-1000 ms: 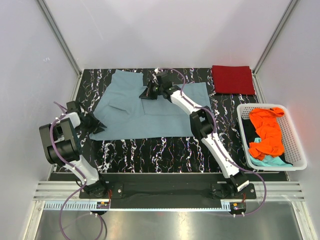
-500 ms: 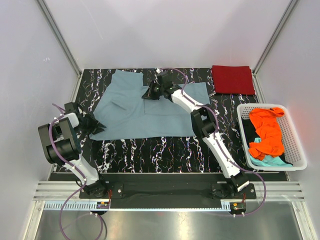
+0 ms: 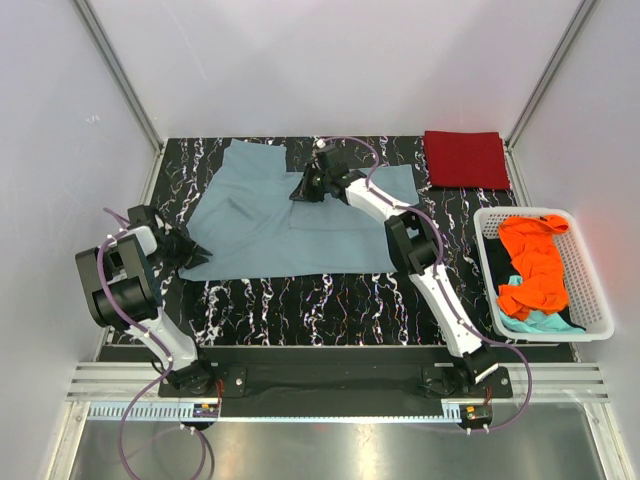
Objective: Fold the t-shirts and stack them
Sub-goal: Fold the tshirt
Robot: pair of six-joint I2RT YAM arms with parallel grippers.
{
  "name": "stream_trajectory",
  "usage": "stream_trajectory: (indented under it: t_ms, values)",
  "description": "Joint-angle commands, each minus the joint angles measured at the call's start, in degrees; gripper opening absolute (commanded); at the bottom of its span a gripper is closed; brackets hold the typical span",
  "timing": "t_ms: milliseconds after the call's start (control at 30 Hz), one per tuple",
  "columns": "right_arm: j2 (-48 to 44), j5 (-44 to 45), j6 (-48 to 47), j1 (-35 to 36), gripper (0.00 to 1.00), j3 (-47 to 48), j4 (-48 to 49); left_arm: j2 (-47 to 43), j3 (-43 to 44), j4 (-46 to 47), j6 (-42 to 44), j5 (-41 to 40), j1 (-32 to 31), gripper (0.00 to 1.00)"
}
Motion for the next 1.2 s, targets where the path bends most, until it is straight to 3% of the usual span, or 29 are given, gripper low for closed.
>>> stream_trajectory:
  t_ms: [0,867,1100,1167]
  values:
    - [-6.2,2.9,-1.5,-0.8,0.0,-1.2,2.8,2.2,-1.2,-0.9,2.6,-5.3,1.1,0.31]
    - [-16.1,12.0,5.2,-0.4,0.01,-23.5,19.8,1.4,-0.6,-1.6,2.1,-4.7,1.4,0.31]
    - [-17.5,12.1,-3.8,-1.0,0.25,-21.8,12.7,-4.2,-0.3,-2.4,2.6,-3.9,0.6,0.32]
    - [-16.8,10.9,-6.1,-1.3,0.4,-19.2,10.3,-6.0,0.9,-2.2,3.1,-3.9,-1.0,0.34]
